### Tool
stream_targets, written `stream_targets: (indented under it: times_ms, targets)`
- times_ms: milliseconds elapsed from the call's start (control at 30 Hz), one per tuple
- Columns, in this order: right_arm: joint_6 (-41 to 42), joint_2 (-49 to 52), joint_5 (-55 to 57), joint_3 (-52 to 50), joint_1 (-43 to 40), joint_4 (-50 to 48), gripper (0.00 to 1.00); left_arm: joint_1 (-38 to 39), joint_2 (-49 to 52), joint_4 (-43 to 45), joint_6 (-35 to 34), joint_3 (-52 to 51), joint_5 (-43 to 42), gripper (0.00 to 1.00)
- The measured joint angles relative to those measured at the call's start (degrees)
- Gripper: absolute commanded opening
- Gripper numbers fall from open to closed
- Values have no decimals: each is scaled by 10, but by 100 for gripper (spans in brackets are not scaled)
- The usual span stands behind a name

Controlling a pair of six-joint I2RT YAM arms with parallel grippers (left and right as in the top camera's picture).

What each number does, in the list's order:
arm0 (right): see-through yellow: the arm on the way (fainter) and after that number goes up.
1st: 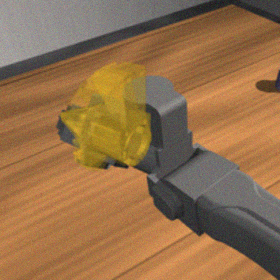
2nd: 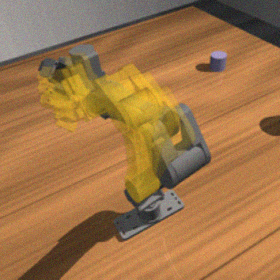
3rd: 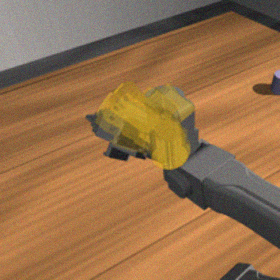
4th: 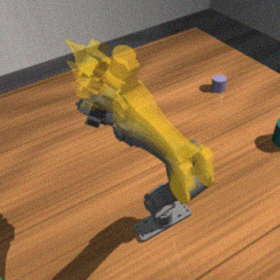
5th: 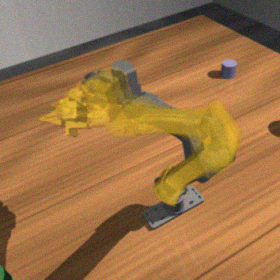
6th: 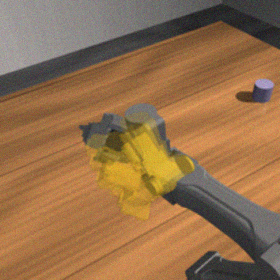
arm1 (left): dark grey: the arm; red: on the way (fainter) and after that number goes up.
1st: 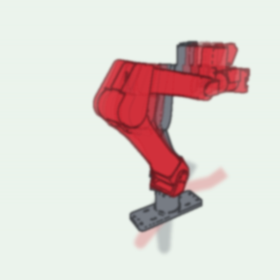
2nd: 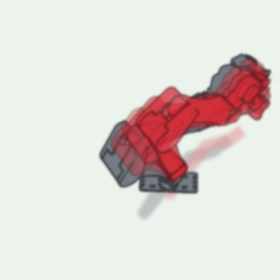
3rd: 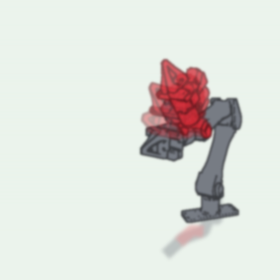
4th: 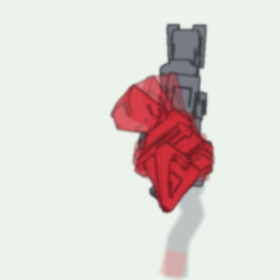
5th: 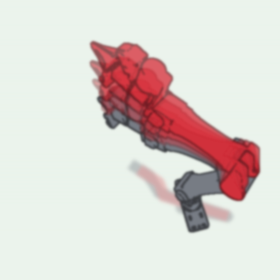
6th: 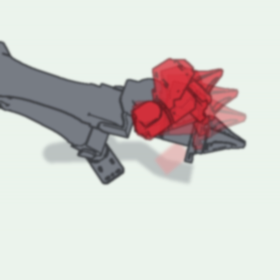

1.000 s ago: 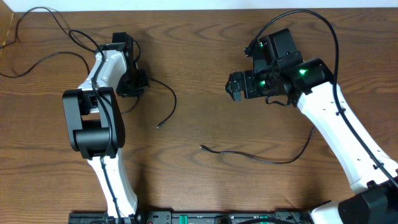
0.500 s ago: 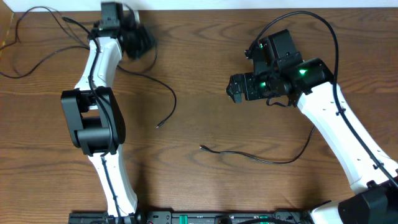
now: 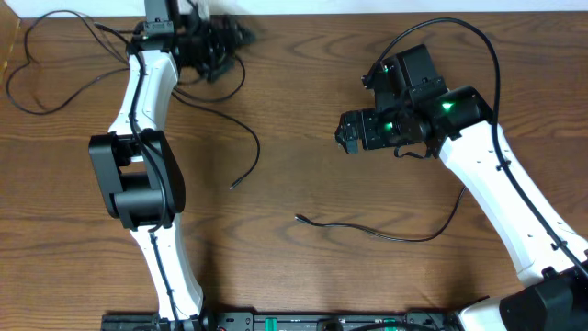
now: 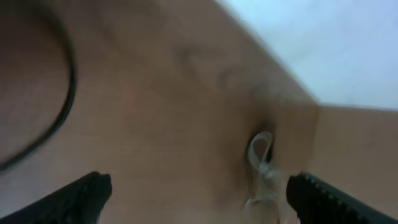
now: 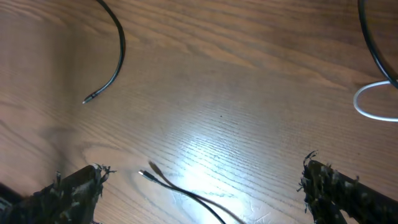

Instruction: Untangle cables

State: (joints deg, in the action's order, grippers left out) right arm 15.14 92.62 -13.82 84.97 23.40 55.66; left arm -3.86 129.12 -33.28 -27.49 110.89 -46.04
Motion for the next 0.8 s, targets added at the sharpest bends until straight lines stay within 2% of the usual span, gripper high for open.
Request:
stream_targets:
  times_ms: [200, 333, 467, 633, 800]
  targets:
    - [0, 0, 0, 0, 0, -2, 99, 0, 0, -196, 126, 0, 19, 96]
    - [0, 0, 0, -1, 0, -8, 99, 1, 0, -245, 181, 0, 67, 96]
    - [1, 0, 0, -1, 0, -16, 99, 1, -22, -282, 210, 0, 121, 96]
    - [2, 0, 0, -1, 0, -24, 99, 11, -98, -361, 224, 0, 195, 96]
    - [3, 0, 0, -1, 0, -35, 99, 53, -127, -396, 231, -15, 254, 91]
